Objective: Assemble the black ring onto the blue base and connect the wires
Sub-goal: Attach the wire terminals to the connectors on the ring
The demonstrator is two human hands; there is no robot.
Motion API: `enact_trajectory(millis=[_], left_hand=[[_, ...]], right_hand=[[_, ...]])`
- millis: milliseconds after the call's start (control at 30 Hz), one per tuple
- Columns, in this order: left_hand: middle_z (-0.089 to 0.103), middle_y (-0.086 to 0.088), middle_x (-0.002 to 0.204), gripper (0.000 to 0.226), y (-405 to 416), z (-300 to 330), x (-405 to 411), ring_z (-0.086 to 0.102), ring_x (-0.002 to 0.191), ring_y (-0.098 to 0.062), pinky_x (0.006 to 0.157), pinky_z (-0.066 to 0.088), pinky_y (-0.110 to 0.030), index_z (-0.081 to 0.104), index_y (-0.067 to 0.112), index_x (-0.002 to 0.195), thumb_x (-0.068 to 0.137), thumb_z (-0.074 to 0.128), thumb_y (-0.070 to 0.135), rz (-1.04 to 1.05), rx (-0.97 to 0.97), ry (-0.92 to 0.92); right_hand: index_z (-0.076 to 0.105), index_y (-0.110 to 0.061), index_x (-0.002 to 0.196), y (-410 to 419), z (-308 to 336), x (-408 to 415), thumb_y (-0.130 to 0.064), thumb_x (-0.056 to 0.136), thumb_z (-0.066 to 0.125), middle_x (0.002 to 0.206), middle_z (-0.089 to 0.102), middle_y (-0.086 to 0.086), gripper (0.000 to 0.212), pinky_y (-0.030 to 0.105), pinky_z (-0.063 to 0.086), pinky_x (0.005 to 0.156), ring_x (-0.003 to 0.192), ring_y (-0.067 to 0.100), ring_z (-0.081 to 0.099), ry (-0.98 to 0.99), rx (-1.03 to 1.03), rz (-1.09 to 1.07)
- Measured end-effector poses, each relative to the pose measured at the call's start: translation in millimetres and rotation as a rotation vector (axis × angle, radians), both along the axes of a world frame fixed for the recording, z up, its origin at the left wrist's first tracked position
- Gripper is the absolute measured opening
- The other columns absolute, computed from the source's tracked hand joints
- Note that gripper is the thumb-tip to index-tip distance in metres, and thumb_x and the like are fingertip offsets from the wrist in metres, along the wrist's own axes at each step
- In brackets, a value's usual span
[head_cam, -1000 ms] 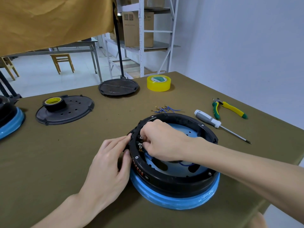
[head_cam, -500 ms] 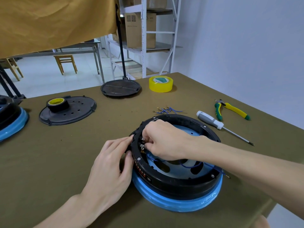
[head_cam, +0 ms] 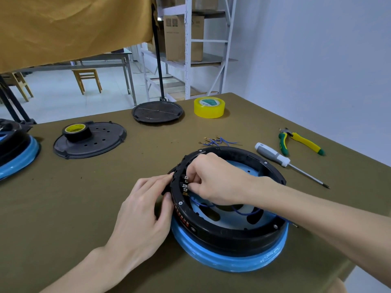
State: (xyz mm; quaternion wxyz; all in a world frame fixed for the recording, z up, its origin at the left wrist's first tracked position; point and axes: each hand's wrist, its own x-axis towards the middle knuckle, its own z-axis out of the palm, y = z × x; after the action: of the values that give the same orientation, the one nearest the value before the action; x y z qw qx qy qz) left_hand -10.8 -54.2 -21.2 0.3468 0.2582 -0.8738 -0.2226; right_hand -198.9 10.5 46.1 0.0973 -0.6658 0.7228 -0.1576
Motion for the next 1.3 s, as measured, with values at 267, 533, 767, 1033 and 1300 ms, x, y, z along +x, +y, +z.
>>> enact_trajectory(millis=[267, 533, 767, 1033, 1300], left_hand=[[0.061, 0.030, 0.126, 0.045, 0.0, 1.7, 0.7, 0.051, 0.119, 0.002, 0.087, 0.043, -0.015, 0.059, 0.035, 0.140, 0.102, 0.035, 0.040, -0.003, -0.037, -0.048], [0.061, 0.033, 0.128, 0.041, -3.7, -0.4, -0.2, 0.052, 0.125, -0.005, 0.093, 0.048, -0.024, 0.060, 0.036, 0.142, 0.105, 0.041, 0.034, -0.045, 0.017, -0.001], [0.062, 0.033, 0.126, 0.041, -4.5, -0.6, -1.5, 0.055, 0.123, -0.009, 0.094, 0.044, -0.014, 0.063, 0.034, 0.138, 0.104, 0.041, 0.034, -0.043, -0.015, 0.013], [0.063, 0.028, 0.125, 0.045, -3.3, -0.6, -3.0, 0.054, 0.121, -0.003, 0.094, 0.043, -0.010, 0.066, 0.024, 0.136, 0.102, 0.039, 0.034, -0.017, -0.037, 0.021], [0.063, 0.029, 0.124, 0.048, -1.0, 3.3, -2.0, 0.055, 0.117, -0.001, 0.091, 0.044, -0.014, 0.066, 0.027, 0.136, 0.100, 0.037, 0.039, -0.002, -0.044, 0.005]], right_hand=[[0.079, -0.019, 0.083, 12.0, -5.6, -13.0, -0.024, 0.091, 0.072, 0.065, 0.070, -0.007, 0.012, 0.019, 0.050, 0.064, 0.060, 0.003, 0.061, -0.182, -0.039, -0.063], [0.079, -0.014, 0.083, 9.0, -6.7, -16.4, -0.016, 0.095, 0.070, 0.069, 0.072, -0.008, 0.015, 0.011, 0.045, 0.061, 0.062, -0.001, 0.062, -0.250, 0.002, -0.005], [0.074, -0.003, 0.085, -1.6, 6.5, -14.1, -0.012, 0.095, 0.064, 0.076, 0.071, 0.011, 0.017, 0.031, 0.050, 0.067, 0.071, 0.025, 0.063, -0.048, 0.100, 0.071], [0.071, 0.003, 0.083, 2.6, -5.7, -2.9, -0.014, 0.096, 0.063, 0.082, 0.073, 0.021, 0.023, 0.048, 0.060, 0.071, 0.080, 0.039, 0.068, -0.143, 0.074, -0.116], [0.075, -0.003, 0.081, 5.3, -9.2, -6.4, -0.015, 0.096, 0.065, 0.076, 0.075, 0.013, 0.022, 0.040, 0.061, 0.073, 0.076, 0.029, 0.072, -0.209, 0.052, -0.132]])
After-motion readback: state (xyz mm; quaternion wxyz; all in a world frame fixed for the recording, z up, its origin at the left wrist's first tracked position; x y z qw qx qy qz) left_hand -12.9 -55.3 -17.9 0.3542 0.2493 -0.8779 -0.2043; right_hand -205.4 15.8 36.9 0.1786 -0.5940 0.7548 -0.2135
